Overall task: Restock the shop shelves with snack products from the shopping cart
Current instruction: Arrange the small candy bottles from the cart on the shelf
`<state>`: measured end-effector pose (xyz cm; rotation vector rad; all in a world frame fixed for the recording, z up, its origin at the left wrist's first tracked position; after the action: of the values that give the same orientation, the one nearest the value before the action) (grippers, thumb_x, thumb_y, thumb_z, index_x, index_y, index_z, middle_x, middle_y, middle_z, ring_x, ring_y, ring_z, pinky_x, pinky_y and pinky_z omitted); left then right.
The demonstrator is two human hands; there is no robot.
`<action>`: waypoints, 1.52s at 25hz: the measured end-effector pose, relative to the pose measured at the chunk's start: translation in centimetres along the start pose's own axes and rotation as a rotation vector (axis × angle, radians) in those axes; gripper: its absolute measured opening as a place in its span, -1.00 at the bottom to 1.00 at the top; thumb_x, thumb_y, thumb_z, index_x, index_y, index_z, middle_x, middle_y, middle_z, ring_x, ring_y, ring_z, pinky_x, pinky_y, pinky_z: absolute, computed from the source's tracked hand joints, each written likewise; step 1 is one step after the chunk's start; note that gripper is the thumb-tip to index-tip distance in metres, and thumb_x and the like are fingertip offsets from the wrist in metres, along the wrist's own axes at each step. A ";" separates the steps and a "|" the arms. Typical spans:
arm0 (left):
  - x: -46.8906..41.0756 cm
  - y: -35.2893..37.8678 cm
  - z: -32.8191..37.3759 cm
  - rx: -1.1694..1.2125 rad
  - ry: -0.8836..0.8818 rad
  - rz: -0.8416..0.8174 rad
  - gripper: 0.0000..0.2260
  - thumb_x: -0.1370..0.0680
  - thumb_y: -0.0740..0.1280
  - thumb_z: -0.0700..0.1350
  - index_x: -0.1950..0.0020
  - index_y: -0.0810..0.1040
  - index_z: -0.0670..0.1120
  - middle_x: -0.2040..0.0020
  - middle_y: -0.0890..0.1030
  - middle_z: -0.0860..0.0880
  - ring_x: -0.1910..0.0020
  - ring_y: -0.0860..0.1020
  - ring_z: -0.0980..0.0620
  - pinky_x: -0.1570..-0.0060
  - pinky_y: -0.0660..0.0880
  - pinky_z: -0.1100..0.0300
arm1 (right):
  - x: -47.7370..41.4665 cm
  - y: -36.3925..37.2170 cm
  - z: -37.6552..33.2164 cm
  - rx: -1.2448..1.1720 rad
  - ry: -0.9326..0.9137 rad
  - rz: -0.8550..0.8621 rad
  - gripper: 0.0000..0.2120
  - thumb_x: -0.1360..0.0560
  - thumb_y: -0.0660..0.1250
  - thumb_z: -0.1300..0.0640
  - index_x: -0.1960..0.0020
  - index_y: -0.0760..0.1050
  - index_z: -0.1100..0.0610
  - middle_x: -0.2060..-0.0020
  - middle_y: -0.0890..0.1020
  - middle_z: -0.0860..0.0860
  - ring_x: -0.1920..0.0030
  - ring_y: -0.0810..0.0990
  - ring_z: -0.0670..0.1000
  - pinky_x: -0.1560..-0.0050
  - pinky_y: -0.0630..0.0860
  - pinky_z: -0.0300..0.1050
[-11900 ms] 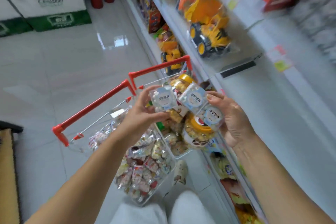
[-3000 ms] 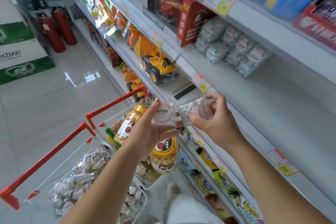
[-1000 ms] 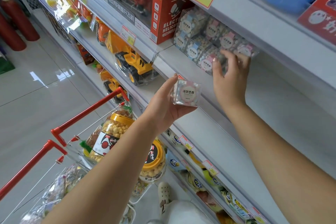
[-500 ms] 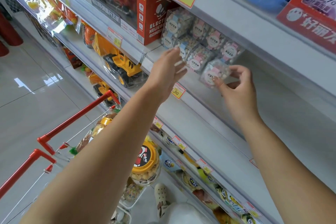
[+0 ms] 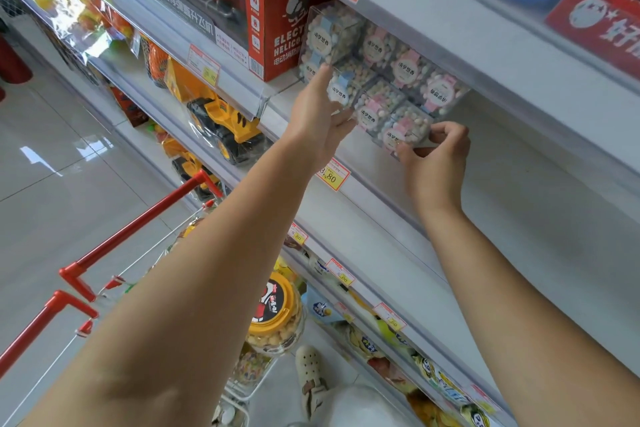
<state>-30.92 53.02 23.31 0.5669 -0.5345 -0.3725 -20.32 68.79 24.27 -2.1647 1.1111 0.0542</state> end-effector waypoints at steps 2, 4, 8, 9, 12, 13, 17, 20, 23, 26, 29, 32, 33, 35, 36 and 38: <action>-0.6 -1.0 0.9 -0.146 0.077 0.081 -0.52 -0.70 0.15 0.02 -0.59 0.19 -0.09 -0.54 0.28 -0.18 -0.41 0.40 -0.14 -0.39 0.40 -0.01 | -0.4 0.1 0.2 -0.015 0.014 -0.005 -0.59 -0.39 0.43 0.32 -0.14 0.32 0.27 -0.18 0.40 0.21 -0.09 0.48 0.15 0.15 0.37 -0.52; -1.4 -1.7 2.6 -0.317 0.203 0.174 -0.56 -0.69 0.12 -0.03 -0.58 0.21 -0.04 -0.50 0.32 -0.07 -0.38 0.37 -0.04 -0.39 0.36 0.02 | -0.9 0.4 0.6 -0.051 0.035 -0.017 -0.58 -0.38 0.44 0.29 -0.11 0.29 0.16 -0.19 0.41 0.19 -0.08 0.53 0.16 0.07 0.50 -0.33; -3.4 -2.2 4.0 -0.371 0.240 0.217 -0.64 -0.67 0.09 -0.06 -0.47 0.34 -0.02 -0.24 0.37 0.03 -0.20 0.36 0.05 -0.36 0.36 -0.01 | -1.2 0.9 1.6 -0.087 0.099 -0.050 -0.44 -0.37 0.50 0.20 -0.20 0.22 0.08 -0.23 0.38 0.19 -0.07 0.58 0.20 -0.01 0.59 0.01; -3.8 -2.2 3.9 -0.358 0.223 0.208 -0.64 -0.67 0.09 -0.05 -0.46 0.36 -0.02 -0.22 0.41 0.03 -0.17 0.38 0.05 -0.33 0.38 -0.02 | -1.2 0.9 1.8 -0.093 0.118 -0.050 -0.39 -0.37 0.52 0.17 -0.24 0.20 0.08 -0.26 0.38 0.18 -0.07 0.59 0.20 0.00 0.58 -0.01; -4.3 -1.7 3.7 -0.329 0.192 0.177 -0.66 -0.67 0.07 -0.02 -0.43 0.39 0.01 -0.17 0.48 0.04 -0.10 0.46 0.08 -0.16 0.44 0.01 | -1.5 1.1 1.8 -0.148 0.154 -0.053 -0.25 -0.38 0.54 0.13 -0.37 0.12 0.07 -0.34 0.37 0.17 -0.13 0.60 0.16 0.04 0.56 -0.26; -4.4 -1.6 3.6 -0.318 0.188 0.171 -0.66 -0.68 0.05 -0.03 -0.44 0.38 0.01 -0.17 0.47 0.03 -0.10 0.46 0.08 -0.13 0.43 0.02 | -1.6 1.2 1.9 -0.155 0.161 -0.055 -0.21 -0.38 0.54 0.13 -0.40 0.10 0.08 -0.36 0.37 0.17 -0.14 0.60 0.15 0.09 0.53 -0.38; -4.9 -1.7 3.3 -0.287 0.189 0.158 -0.63 -0.68 0.04 -0.04 -0.48 0.34 0.01 -0.31 0.47 0.00 -0.21 0.44 0.04 -0.10 0.40 0.03 | -1.6 1.3 2.0 -0.167 0.158 -0.047 -0.21 -0.39 0.54 0.15 -0.40 0.09 0.10 -0.36 0.38 0.16 -0.13 0.62 0.15 0.25 0.44 -0.56; -5.1 -1.8 3.3 -0.293 0.178 0.163 -0.63 -0.69 0.04 -0.04 -0.49 0.33 0.01 -0.32 0.43 0.01 -0.20 0.42 0.05 -0.10 0.41 0.03 | -1.5 1.2 2.1 -0.151 0.168 -0.040 -0.24 -0.40 0.53 0.16 -0.40 0.10 0.11 -0.34 0.40 0.17 -0.05 0.64 0.13 0.25 0.47 -0.52; -4.8 -1.7 3.6 -0.323 0.184 0.172 -0.60 -0.69 0.06 -0.03 -0.54 0.27 0.02 -0.43 0.36 -0.04 -0.25 0.38 0.01 -0.19 0.42 0.01 | -1.2 1.2 1.8 -0.155 0.170 -0.045 -0.25 -0.41 0.53 0.17 -0.40 0.11 0.12 -0.32 0.41 0.17 -0.03 0.65 0.13 0.18 0.53 -0.41; -4.0 -1.3 4.0 -0.350 0.145 0.156 -0.57 -0.69 0.09 -0.04 -0.57 0.21 -0.02 -0.39 0.37 -0.05 -0.31 0.37 0.00 -0.36 0.37 0.01 | -1.0 1.2 1.3 -0.163 0.207 -0.067 -0.23 -0.40 0.54 0.14 -0.41 0.12 0.12 -0.32 0.39 0.19 -0.08 0.62 0.15 0.02 0.56 -0.19; -2.6 -1.7 4.8 -0.287 0.098 0.121 -0.58 -0.68 0.16 -0.04 -0.53 0.25 -0.07 -0.37 0.42 0.00 -0.36 0.39 0.03 -0.34 0.40 0.02 | 0.4 -0.1 0.3 -0.078 0.193 -0.005 -0.27 -0.38 0.54 0.10 -0.39 0.19 0.14 -0.25 0.36 0.18 -0.11 0.49 0.15 -0.13 0.51 0.04; 0.8 -4.1 6.0 -0.255 0.185 0.089 -0.56 -0.69 0.18 -0.03 -0.55 0.25 -0.12 -0.49 0.39 -0.07 -0.45 0.39 -0.05 -0.36 0.43 0.03 | 3.5 -1.3 -2.4 -0.139 0.039 0.066 -0.50 -0.44 0.44 0.15 -0.30 0.31 0.14 -0.09 0.40 0.07 0.03 0.50 0.16 -0.04 0.51 0.09; 2.4 -5.4 6.0 -0.270 0.212 0.078 -0.56 -0.70 0.17 -0.03 -0.55 0.25 -0.14 -0.49 0.38 -0.07 -0.44 0.41 -0.05 -0.36 0.44 0.02 | 4.8 -1.2 -3.5 -0.172 -0.003 0.056 -0.56 -0.46 0.39 0.16 -0.28 0.33 0.15 -0.07 0.41 0.06 0.07 0.50 0.14 -0.02 0.51 0.05; 5.8 -9.4 5.1 -0.344 0.223 0.101 -0.58 -0.69 0.18 -0.01 -0.52 0.34 -0.12 -0.44 0.45 -0.04 -0.36 0.49 -0.03 -0.30 0.50 0.00 | 7.6 0.0 -6.2 -0.217 -0.082 -0.015 -0.64 -0.49 0.32 0.18 -0.25 0.35 0.14 -0.06 0.42 0.05 0.12 0.49 0.09 0.05 0.50 -0.09; 7.8 -12.3 4.5 -0.387 0.208 0.126 -0.62 -0.69 0.19 0.00 -0.48 0.40 -0.09 -0.38 0.52 -0.01 -0.31 0.54 -0.02 -0.25 0.54 0.01 | 9.5 1.3 -7.7 -0.239 -0.115 -0.088 -0.68 -0.50 0.31 0.20 -0.23 0.35 0.11 -0.07 0.42 0.04 0.14 0.49 0.04 0.09 0.47 -0.20; 11.8 -18.5 2.9 -0.454 0.162 0.178 -0.70 -0.69 0.18 -0.02 -0.40 0.49 -0.04 -0.24 0.61 0.00 -0.21 0.60 0.01 -0.16 0.57 0.06 | 13.9 4.4 -10.3 -0.261 -0.175 -0.272 -0.70 -0.51 0.30 0.27 -0.19 0.35 0.07 -0.06 0.42 0.01 0.18 0.47 -0.16 0.15 0.42 -0.39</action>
<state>-26.56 31.80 18.77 0.1075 -0.3253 -0.2640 -17.42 51.17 24.94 -2.4708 0.7368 0.2733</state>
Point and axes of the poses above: each hand's wrist, its own x-axis away from the middle knuckle, its own y-axis out of the palm, z = x × y, the point moved 8 cm from there along -x, towards the middle knuckle
